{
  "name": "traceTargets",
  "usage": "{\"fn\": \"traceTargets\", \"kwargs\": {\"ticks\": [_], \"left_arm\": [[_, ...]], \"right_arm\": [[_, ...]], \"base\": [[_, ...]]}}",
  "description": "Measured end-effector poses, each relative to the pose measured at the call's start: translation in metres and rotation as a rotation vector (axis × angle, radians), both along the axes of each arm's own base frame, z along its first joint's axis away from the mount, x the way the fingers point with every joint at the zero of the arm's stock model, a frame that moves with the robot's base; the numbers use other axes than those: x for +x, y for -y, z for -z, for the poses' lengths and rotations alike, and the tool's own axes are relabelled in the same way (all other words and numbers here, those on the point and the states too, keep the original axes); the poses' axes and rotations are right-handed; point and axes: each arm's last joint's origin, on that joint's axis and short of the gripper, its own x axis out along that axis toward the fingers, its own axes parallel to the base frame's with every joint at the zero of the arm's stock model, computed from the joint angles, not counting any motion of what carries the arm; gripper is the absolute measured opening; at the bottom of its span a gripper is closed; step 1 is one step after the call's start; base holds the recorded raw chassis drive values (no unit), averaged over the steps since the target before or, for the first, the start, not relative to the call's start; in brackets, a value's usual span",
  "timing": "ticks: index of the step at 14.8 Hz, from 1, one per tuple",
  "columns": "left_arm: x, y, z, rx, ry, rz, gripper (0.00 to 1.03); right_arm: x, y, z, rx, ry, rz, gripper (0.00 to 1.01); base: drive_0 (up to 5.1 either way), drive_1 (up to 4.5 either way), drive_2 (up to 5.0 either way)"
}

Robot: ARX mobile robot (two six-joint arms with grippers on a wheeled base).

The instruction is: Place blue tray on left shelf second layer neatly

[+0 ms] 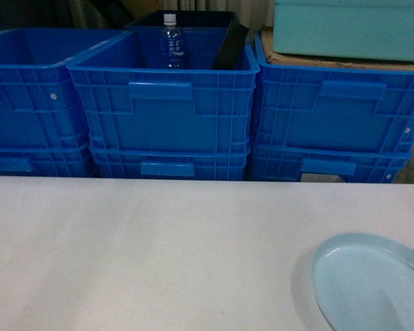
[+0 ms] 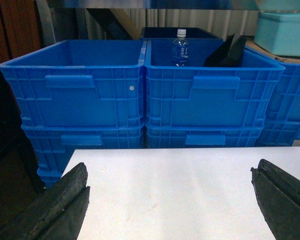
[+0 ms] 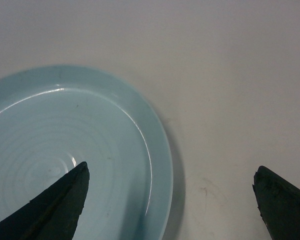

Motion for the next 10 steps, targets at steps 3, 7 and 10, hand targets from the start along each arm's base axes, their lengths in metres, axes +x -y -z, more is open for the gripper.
{"fn": "traceTargets", "kwargs": {"ticks": [3,7,10], "left_arm": [[0.0,0.0,0.0,0.0,0.0,0.0,0.98],[0.0,0.0,0.0,0.0,0.0,0.0,0.98],[0.0,0.0,0.0,0.0,0.0,0.0,0.98]], "right_arm": [[0.001,0.0,0.012,0.027,-0.036,0.002,0.98],[0.0,0.013,0.021,0.081,-0.065,0.073,0.98],[-0.016,0.032,0.022,0.172,-0.098,0.181,0.37]], "base": [[0.0,0.0,0.0],[0.0,0.0,0.0],[0.0,0.0,0.0]]}}
